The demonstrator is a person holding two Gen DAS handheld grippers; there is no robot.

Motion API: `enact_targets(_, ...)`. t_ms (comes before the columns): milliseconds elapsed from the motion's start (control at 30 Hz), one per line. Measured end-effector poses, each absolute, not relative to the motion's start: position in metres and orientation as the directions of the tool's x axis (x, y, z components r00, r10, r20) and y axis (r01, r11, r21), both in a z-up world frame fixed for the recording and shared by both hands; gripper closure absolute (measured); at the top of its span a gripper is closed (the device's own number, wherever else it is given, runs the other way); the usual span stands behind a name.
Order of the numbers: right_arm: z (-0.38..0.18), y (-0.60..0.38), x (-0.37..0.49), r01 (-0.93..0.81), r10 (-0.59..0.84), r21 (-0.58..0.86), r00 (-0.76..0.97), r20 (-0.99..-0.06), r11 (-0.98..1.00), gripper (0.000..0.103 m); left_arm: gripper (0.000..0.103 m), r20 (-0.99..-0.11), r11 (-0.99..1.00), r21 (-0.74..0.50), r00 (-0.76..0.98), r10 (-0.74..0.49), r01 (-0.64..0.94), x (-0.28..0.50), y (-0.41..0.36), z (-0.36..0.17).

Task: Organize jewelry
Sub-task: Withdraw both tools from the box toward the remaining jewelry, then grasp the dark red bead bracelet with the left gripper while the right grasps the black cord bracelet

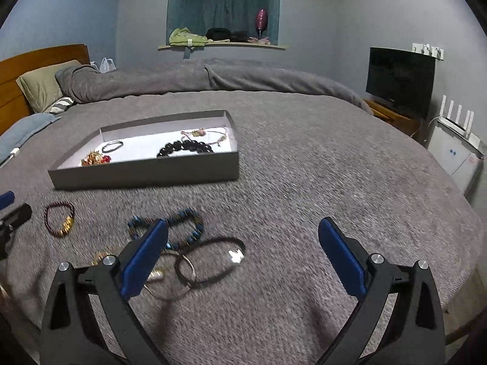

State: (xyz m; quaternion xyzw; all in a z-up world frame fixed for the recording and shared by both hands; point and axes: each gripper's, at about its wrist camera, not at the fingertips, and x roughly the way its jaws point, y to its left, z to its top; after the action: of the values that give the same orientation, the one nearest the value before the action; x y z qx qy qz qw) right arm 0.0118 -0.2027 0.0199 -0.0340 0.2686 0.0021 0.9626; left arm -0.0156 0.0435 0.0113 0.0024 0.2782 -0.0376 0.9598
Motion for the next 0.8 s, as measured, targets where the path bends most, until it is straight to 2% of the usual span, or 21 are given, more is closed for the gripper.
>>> enact_targets(300, 0.004, -0.219, -0.006, -0.035, 0.019, -0.019, 0.837, -0.547, 0.999, 0.005, 0.009, -0.562, 0.997, 0.01, 0.825, -0.058, 0.077, -0.023, 0.034, 0.003)
enact_targets(500, -0.001, -0.209, -0.003, -0.078, 0.03, -0.061, 0.827, -0.561, 0.995, 0.005, 0.009, -0.586, 0.995, 0.021, 0.808, -0.064, 0.094, -0.011, 0.025, -0.003)
enact_targets(700, -0.001, -0.213, 0.005, -0.071, 0.054, -0.008, 0.824, -0.564, 0.997, 0.006, 0.009, -0.588, 0.995, 0.046, 0.808, -0.045, 0.089, -0.003, 0.019, -0.006)
enact_targets(767, 0.001, -0.217, 0.009, -0.052, 0.05, 0.012, 0.827, -0.56, 0.999, 0.011, 0.011, -0.583, 0.996, 0.032, 0.811, -0.049, 0.083, 0.0, 0.02, -0.004)
enact_targets(800, 0.001, -0.218, 0.012, -0.047, 0.05, 0.018, 0.824, -0.564, 0.999, 0.017, 0.012, -0.583, 0.997, 0.022, 0.811, -0.05, 0.078, 0.003, 0.02, -0.003)
